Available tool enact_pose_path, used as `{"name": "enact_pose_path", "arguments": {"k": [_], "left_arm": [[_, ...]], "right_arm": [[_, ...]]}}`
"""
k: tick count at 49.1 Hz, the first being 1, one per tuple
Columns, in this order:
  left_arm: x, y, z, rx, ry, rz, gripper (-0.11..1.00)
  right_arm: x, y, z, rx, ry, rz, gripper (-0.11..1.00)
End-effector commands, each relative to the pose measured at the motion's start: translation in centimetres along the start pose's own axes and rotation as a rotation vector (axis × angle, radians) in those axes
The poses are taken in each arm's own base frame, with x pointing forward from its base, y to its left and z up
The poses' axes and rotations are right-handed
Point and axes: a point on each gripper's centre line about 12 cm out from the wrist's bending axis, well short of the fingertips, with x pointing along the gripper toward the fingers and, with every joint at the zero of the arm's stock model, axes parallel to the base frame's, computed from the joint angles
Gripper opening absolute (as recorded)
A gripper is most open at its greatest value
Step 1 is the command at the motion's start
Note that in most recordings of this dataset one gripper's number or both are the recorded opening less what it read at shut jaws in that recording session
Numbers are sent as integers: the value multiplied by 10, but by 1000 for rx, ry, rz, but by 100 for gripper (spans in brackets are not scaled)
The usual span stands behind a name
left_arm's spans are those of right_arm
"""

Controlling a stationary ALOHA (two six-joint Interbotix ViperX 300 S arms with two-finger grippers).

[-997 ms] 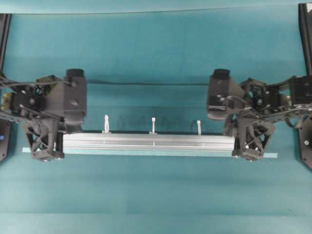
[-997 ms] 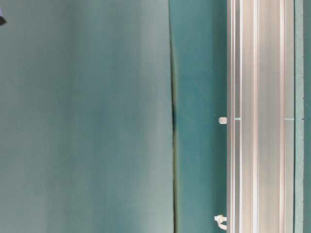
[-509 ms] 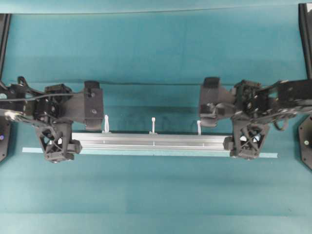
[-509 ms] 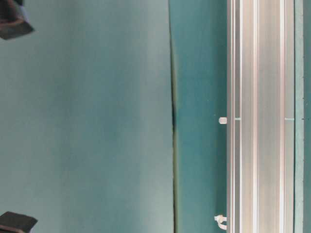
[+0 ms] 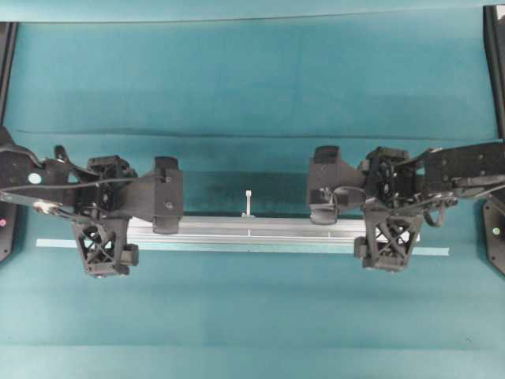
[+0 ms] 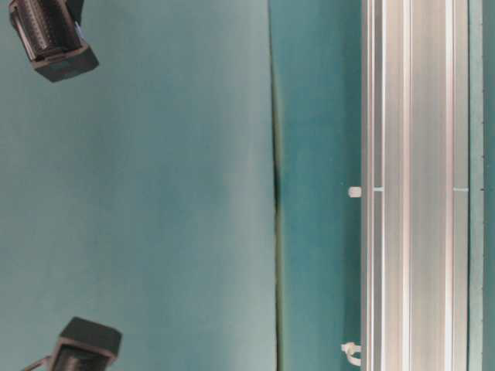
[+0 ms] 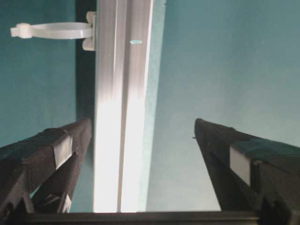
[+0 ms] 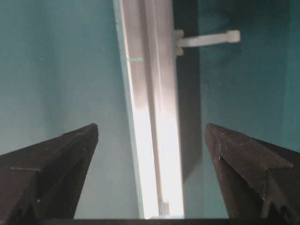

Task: Lift the large metal rail with both hands.
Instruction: 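Lower both grippers around the rail ends and close them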

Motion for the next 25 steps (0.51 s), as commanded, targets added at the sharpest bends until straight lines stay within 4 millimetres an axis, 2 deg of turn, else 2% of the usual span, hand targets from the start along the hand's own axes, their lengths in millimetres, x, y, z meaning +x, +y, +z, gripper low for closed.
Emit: {"name": "enact_pose_path", "arguments": {"k": [1,15,25], "left_arm": [[2,1,3,1,-12,1,99],[20,7,9,-18,-43,2,99],[44,7,0,-20,-17,3,99]], "right_arm": [[9,3,-2,-8,16,2,95],[30,1,-10,-1,14,3,95],[50,-1,-17,0,23,-4,95]]}}
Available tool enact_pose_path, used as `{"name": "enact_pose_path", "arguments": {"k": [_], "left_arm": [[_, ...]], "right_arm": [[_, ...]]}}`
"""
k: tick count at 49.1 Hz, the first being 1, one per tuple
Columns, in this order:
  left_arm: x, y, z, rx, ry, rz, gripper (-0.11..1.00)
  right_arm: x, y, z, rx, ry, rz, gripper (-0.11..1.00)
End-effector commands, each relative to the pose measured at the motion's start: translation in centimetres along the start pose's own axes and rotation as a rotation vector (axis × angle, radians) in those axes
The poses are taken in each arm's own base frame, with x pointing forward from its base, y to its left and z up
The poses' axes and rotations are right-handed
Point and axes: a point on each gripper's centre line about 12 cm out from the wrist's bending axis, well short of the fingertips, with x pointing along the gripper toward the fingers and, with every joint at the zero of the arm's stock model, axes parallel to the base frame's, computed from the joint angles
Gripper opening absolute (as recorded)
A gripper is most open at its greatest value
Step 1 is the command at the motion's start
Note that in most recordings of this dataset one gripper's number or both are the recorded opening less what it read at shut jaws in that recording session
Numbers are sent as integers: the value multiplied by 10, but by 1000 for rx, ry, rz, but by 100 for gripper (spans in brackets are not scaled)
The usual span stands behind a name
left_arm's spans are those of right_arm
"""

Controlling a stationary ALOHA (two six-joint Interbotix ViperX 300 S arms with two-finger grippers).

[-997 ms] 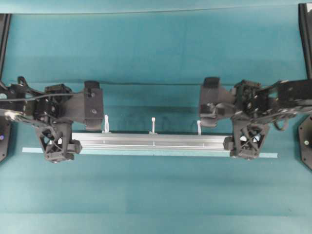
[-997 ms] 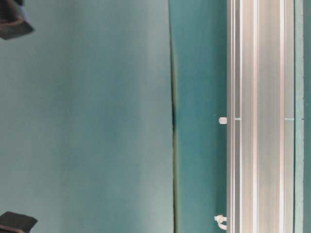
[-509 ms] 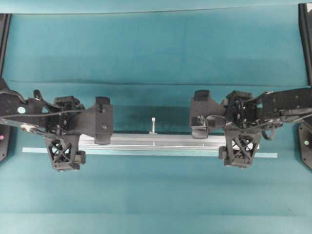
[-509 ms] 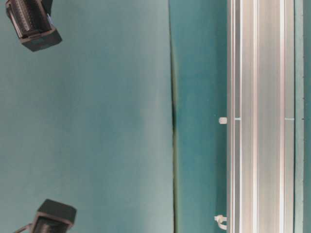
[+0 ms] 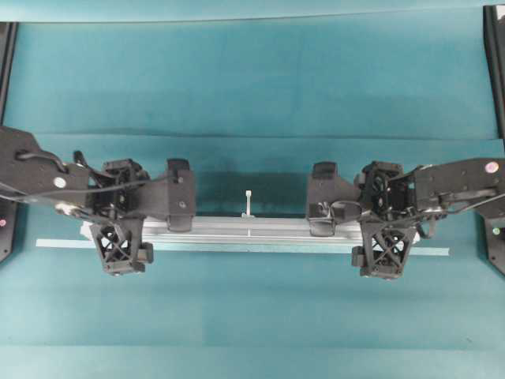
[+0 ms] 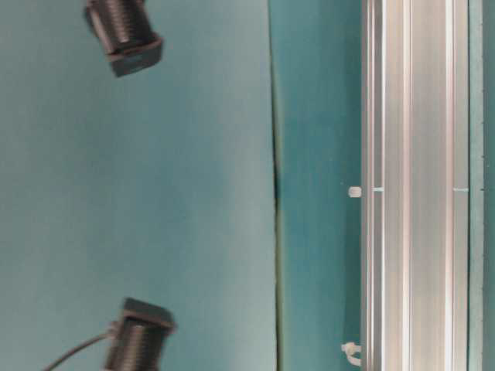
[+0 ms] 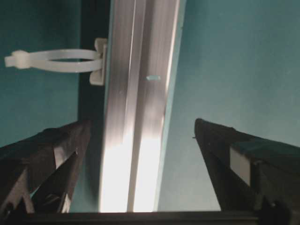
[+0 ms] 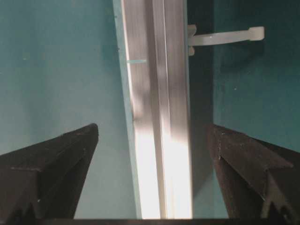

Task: Lift the large metal rail with both hands.
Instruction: 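Lower both grippers around the rail ends and close them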

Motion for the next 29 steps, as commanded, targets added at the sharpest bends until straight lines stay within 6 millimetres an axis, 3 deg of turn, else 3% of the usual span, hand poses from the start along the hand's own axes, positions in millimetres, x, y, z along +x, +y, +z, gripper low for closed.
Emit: {"name": "enact_pose_path", "arguments": {"k": [1,11,29], "left_arm": [[7,0,-2,2,-3,0,99],[19,1,-5,-1,-11,-1,99],[20,0,1,-1,-44,-6,99]], "right_arm": [[11,0,-1,-2,6,-2,95],[26,-1,-5,0,6,-4,95],[32,-1,-4,-2,-2,-6,95]]}}
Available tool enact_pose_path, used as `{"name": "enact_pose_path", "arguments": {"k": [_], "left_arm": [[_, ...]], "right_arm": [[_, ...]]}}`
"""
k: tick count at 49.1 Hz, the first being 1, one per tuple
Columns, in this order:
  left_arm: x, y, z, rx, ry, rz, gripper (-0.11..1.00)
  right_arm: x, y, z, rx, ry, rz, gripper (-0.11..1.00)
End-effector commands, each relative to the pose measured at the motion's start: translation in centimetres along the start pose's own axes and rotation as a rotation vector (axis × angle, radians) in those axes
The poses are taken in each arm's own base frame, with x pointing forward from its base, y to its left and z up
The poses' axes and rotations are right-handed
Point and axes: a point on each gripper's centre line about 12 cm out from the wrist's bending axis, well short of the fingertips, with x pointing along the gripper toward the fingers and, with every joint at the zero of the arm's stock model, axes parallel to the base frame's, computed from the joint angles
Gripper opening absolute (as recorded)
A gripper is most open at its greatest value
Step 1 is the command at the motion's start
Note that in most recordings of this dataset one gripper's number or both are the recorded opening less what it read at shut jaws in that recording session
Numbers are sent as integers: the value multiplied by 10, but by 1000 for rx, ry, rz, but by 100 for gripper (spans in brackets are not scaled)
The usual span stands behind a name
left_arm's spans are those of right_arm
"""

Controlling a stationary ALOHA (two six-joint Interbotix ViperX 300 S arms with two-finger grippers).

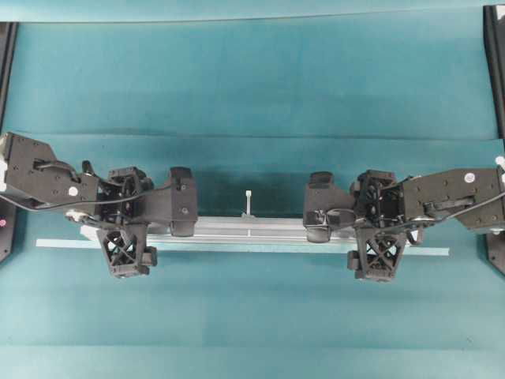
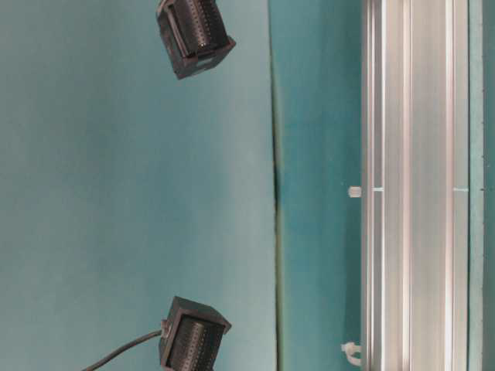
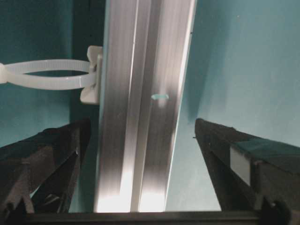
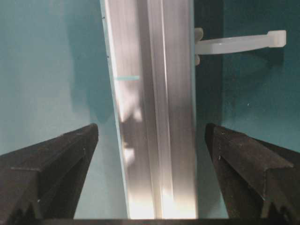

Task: Lift the large metal rail with both hands.
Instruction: 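Lower both grippers around the rail ends and close them, then lift the rail upward with both grippers holding its ends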

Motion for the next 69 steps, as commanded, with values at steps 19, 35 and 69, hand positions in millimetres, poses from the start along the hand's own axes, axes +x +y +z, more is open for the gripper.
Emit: {"name": "enact_pose_path", "arguments": {"k": [19,35,69], "left_arm": [[2,-1,9,3,-72,-9,94],[2,-6,9,102,-73,-11,37],[-28,-6,17,114,-109,-11,37]], "right_arm": [[3,-3,0,14,-1,-3,90],[3,-8,2,24,-3,-7,40],[-19,-7,12,32,-18,-1,40]]}}
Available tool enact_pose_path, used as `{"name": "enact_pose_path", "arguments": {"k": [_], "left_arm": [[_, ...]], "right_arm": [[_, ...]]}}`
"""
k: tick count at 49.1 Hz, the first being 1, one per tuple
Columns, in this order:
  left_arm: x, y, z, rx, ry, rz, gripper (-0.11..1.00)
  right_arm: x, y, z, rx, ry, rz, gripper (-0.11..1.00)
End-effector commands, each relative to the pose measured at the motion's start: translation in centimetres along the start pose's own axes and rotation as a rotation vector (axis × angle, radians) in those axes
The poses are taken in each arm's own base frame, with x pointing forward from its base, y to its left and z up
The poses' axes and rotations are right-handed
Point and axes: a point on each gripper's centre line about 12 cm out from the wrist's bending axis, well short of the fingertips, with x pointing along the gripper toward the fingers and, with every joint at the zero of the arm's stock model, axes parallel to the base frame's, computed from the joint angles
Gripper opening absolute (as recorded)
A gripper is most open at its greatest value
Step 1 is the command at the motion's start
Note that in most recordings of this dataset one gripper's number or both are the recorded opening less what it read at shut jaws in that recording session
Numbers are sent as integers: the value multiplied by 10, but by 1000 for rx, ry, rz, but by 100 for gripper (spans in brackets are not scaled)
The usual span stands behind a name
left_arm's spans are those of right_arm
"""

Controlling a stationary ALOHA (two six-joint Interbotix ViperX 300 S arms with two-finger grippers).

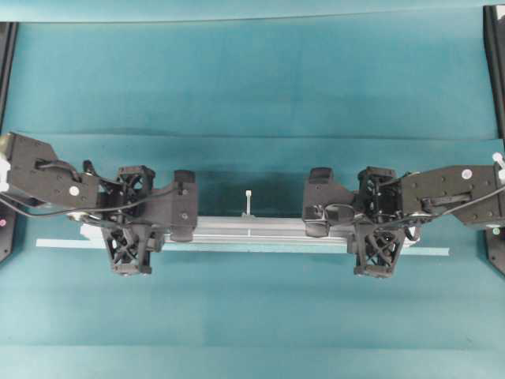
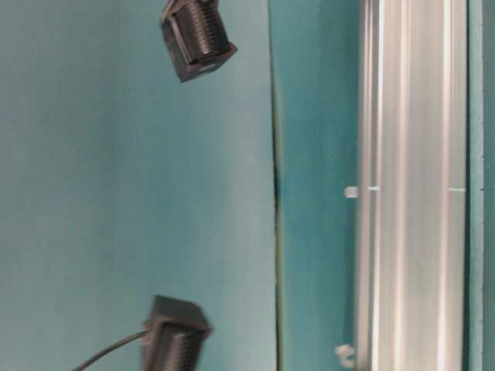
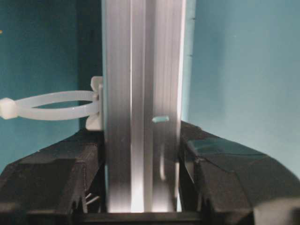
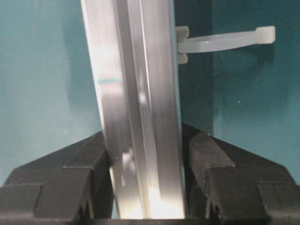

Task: Lift the large metal rail with both hands.
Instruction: 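Lift the rail upward with both grippers holding its ends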

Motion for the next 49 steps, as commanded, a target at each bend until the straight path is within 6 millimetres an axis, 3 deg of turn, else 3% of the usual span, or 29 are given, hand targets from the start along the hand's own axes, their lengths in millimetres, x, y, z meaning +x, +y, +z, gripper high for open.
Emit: {"name": "enact_pose_path", "arguments": {"k": [1,21,49], "left_arm": [[-21,-3,12,11,-45,-4,37],[-84,-2,27,12,-81,-1,37],[-162,0,59,6,-68,4,37]], "right_arm": [[-16,0,10,7,-29,4,40],[-89,6,28,26,0,36,40],[-157,12,48,69,65,114,40]]}}
